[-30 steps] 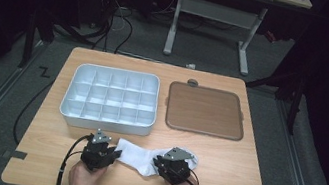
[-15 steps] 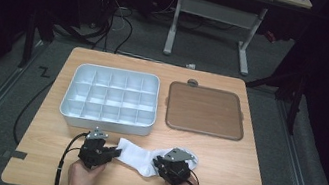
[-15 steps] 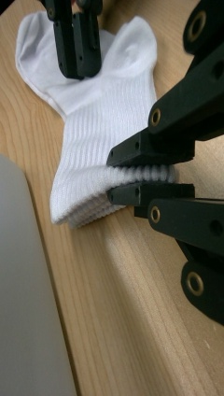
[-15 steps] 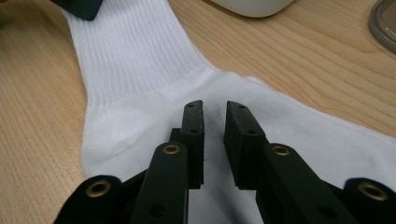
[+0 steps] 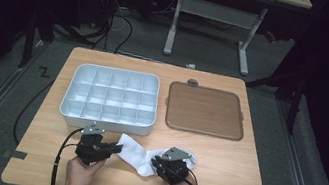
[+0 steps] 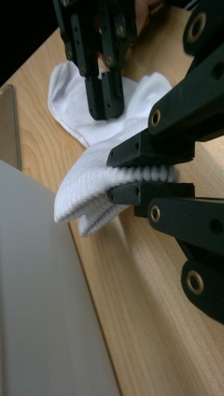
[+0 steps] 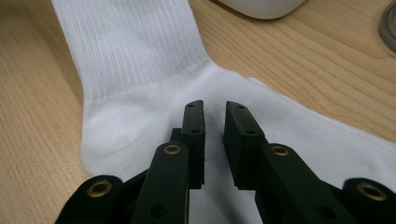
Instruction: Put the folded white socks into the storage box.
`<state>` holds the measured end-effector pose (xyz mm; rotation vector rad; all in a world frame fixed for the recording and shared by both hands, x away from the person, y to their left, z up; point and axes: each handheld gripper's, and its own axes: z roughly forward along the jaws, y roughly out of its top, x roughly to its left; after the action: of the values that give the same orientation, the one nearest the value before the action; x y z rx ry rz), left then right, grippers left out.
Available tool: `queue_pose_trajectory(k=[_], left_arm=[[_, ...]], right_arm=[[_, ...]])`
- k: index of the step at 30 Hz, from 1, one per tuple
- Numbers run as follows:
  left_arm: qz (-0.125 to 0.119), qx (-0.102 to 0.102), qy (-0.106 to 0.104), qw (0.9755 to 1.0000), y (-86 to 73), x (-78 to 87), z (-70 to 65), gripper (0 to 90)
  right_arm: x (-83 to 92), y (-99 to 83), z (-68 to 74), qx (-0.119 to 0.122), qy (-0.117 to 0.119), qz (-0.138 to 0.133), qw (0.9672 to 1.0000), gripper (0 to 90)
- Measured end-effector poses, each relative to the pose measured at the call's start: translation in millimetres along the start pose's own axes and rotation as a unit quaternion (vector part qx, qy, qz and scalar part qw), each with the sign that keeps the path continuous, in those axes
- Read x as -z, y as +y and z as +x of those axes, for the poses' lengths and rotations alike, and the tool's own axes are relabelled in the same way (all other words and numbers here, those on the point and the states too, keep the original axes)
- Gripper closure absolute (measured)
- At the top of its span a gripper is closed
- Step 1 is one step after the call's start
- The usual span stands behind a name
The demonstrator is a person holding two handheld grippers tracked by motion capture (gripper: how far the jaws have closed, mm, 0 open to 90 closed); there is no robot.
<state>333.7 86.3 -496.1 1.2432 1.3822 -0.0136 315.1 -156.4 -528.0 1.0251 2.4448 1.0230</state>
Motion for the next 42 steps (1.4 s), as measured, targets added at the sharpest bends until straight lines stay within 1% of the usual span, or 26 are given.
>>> queue_pose_trajectory(k=[1,2,4,7,8,11,13,14,15,16,17,19,20,22,28,30,33,35,38,42], left_arm=[[-0.003,0.003,-0.007,1.0,3.6,2.1,-3.8,82.4],[-0.003,0.003,-0.007,1.0,3.6,2.1,-3.8,82.4],[-0.003,-0.004,-0.012,0.9999,6.3,3.4,-6.7,82.4],[-0.005,-0.003,-0.017,0.9998,10.6,5.0,-10.5,82.5],[-0.008,0.0,-0.022,0.9997,13.2,5.5,-12.5,82.5],[-0.009,-0.003,-0.025,0.9997,15.6,6.0,-14.5,82.5],[-0.011,0.0,-0.029,0.9995,18.2,6.2,-17.1,82.6],[-0.012,-0.004,-0.03,0.9995,19.2,6.3,-18.2,82.6],[-0.013,-0.001,-0.035,0.9993,20.4,6.7,-19.8,82.6],[-0.012,-0.004,-0.036,0.9993,21.3,7.0,-20.7,82.5],[-0.012,-0.007,-0.039,0.9991,22.6,7.4,-22.7,82.5],[-0.012,-0.009,-0.041,0.999,23.8,7.7,-23.9,82.5],[-0.012,-0.007,-0.045,0.9989,25.4,7.9,-25.8,82.5],[-0.011,-0.005,-0.049,0.9987,26.7,8.1,-27.1,82.5],[-0.009,-0.007,-0.064,0.9979,30.4,4.9,-34.3,82.5],[-0.007,-0.008,-0.066,0.9978,31.0,4.0,-36.0,82.5],[-0.005,-0.008,-0.071,0.9974,31.9,1.9,-38.1,82.5],[-0.002,-0.004,-0.073,0.9973,32.5,-0.5,-38.1,82.5],[-0.001,-0.001,-0.075,0.9972,32.1,-2.4,-39.3,82.5],[0.002,-0.004,-0.075,0.9972,31.9,-3.8,-39.5,82.5]], right_arm=[[-0.5,0.5,0.6,0.002,0.001,0.001,1.0,78.9],[-0.5,0.5,0.6,0.002,0.001,0.001,1.0,78.9],[-2.0,1.5,2.0,0.005,0.002,-0.002,1.0,78.9],[-4.0,3.3,3.8,0.005,0.004,-0.002,1.0,78.9],[-5.7,5.5,5.6,0.008,0.005,0.0,1.0,78.9],[-7.2,7.0,6.8,0.01,0.006,0.001,0.9999,78.9],[-9.4,9.1,8.2,0.012,0.009,0.0,0.9999,78.9],[-10.6,10.4,9.0,0.013,0.01,0.001,0.9999,78.9],[-11.8,11.9,9.8,0.015,0.01,0.002,0.9998,78.9],[-12.8,13.4,11.1,0.012,0.011,0.005,0.9999,78.9],[-15.6,16.5,12.1,0.018,0.012,0.006,0.9997,78.9],[-16.4,17.7,12.8,0.018,0.012,0.008,0.9997,78.9],[-19.5,20.4,14.9,0.02,0.012,0.007,0.9997,78.9],[-20.5,21.2,15.3,0.021,0.012,0.006,0.9997,78.9],[-27.2,27.1,22.9,0.023,0.015,0.004,0.9996,78.9],[-27.8,27.7,23.4,0.024,0.016,0.004,0.9996,78.8],[-31.4,31.1,27.9,0.025,0.018,0.004,0.9995,78.8],[-32.5,32.4,29.0,0.028,0.019,0.006,0.9994,78.8],[-38.5,39.2,34.7,0.035,0.024,0.009,0.9991,78.8],[-42.2,42.7,38.4,0.038,0.029,0.009,0.9988,78.8]])
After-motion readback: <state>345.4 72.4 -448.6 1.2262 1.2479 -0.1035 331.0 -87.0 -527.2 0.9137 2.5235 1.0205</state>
